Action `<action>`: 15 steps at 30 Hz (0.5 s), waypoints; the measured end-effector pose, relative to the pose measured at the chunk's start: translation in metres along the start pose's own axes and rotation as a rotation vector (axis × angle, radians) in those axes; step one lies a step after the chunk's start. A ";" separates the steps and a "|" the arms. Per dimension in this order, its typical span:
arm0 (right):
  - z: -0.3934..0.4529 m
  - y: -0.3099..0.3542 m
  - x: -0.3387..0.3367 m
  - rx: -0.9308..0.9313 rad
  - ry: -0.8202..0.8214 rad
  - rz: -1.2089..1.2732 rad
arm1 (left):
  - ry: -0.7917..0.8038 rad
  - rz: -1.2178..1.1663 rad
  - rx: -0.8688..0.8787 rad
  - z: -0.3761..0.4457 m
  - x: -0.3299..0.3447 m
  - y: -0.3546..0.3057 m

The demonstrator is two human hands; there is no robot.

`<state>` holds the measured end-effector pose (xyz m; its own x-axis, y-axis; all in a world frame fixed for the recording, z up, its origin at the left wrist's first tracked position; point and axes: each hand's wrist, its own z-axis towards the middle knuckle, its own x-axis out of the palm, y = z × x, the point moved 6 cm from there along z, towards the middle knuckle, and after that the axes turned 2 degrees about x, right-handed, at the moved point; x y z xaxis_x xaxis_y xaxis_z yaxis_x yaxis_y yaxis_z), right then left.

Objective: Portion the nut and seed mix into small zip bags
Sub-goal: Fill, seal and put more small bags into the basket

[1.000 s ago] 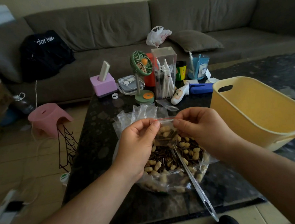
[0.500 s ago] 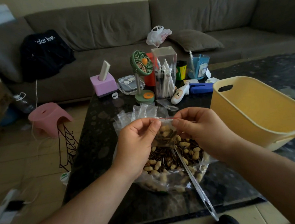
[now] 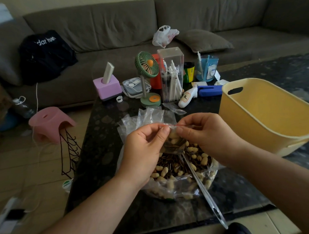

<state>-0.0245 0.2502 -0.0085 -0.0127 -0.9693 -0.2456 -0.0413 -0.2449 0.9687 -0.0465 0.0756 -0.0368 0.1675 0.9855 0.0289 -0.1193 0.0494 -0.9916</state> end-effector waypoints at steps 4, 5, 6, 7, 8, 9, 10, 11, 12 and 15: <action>0.001 -0.001 -0.001 -0.004 -0.027 0.053 | 0.009 0.006 0.007 -0.002 0.002 -0.003; 0.001 -0.001 0.000 -0.003 -0.025 0.059 | 0.010 0.007 0.008 -0.002 0.003 -0.003; 0.001 -0.001 0.000 -0.004 -0.021 0.060 | 0.008 0.004 0.006 -0.002 0.003 -0.003; 0.001 -0.001 0.001 -0.006 -0.017 0.057 | 0.006 -0.002 0.004 -0.002 0.003 -0.003; 0.001 -0.001 0.001 -0.006 -0.016 0.057 | 0.003 -0.007 0.004 -0.002 0.003 -0.003; 0.001 -0.002 0.001 -0.004 -0.018 0.061 | 0.003 -0.010 0.005 -0.002 0.003 -0.004; 0.001 -0.002 0.001 -0.004 -0.023 0.067 | 0.004 -0.014 0.005 -0.002 0.003 -0.004; 0.001 -0.002 0.001 -0.005 -0.030 0.071 | 0.005 -0.023 0.001 -0.003 0.004 -0.005; 0.001 -0.001 0.001 -0.007 -0.035 0.072 | 0.005 -0.033 -0.005 -0.003 0.005 -0.005; 0.000 0.001 0.004 -0.026 -0.011 0.038 | 0.006 -0.057 -0.014 -0.004 0.006 -0.004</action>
<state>-0.0244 0.2462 -0.0083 -0.0249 -0.9776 -0.2090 -0.0150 -0.2086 0.9779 -0.0414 0.0802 -0.0327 0.1797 0.9801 0.0843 -0.0956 0.1026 -0.9901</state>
